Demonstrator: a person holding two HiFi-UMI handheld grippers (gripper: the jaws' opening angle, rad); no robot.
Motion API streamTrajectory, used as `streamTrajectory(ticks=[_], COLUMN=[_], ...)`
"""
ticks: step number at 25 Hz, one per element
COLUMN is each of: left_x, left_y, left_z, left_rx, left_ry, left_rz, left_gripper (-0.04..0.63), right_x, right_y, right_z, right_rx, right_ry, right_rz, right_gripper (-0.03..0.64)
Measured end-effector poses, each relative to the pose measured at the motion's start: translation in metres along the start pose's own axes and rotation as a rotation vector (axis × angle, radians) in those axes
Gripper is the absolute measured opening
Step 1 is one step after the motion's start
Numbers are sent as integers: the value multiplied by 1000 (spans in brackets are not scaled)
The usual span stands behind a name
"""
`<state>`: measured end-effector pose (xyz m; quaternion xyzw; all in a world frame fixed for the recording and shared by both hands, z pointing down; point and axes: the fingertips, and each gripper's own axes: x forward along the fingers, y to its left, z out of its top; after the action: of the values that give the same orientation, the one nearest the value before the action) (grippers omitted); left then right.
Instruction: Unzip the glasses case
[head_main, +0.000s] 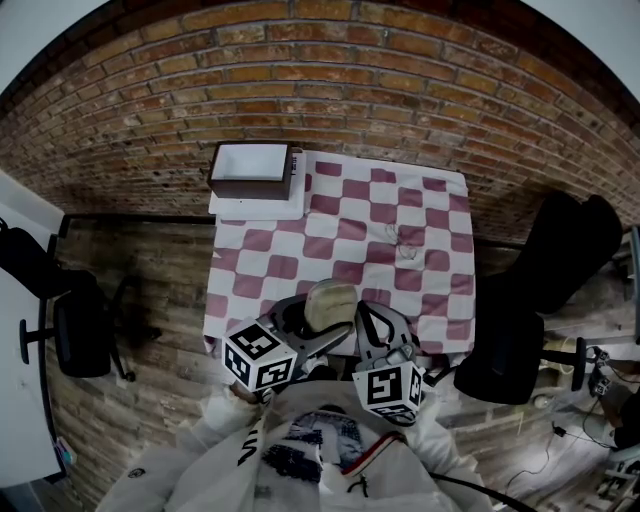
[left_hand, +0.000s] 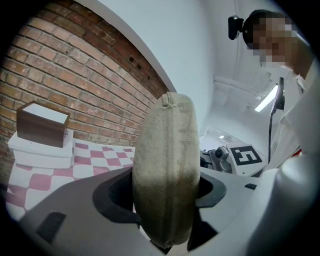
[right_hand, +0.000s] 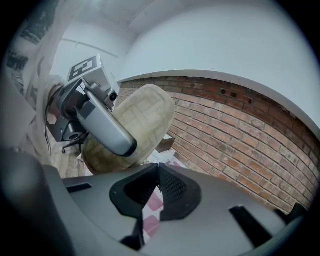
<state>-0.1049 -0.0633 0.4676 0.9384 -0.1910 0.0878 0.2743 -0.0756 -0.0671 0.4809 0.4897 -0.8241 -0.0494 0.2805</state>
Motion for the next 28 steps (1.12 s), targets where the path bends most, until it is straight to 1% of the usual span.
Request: streamTrajectory(ticks=[13,22,28], left_x=[4,7,10], left_y=[1,-1,-3], left_z=[-14,-23,-37], left_rx=[23,10,57], left_ry=[60,81,135], left_rz=[-2,-9,10], left_gripper=[291,291,291], right_x=[0,-3,-7], right_y=[-8,-10,-19], right_z=[0,-2,0], right_rx=[-5,-8,-5], right_ry=[2,7,-4], right_rz=[-19,-27,-50], right_gripper=[17,17,17])
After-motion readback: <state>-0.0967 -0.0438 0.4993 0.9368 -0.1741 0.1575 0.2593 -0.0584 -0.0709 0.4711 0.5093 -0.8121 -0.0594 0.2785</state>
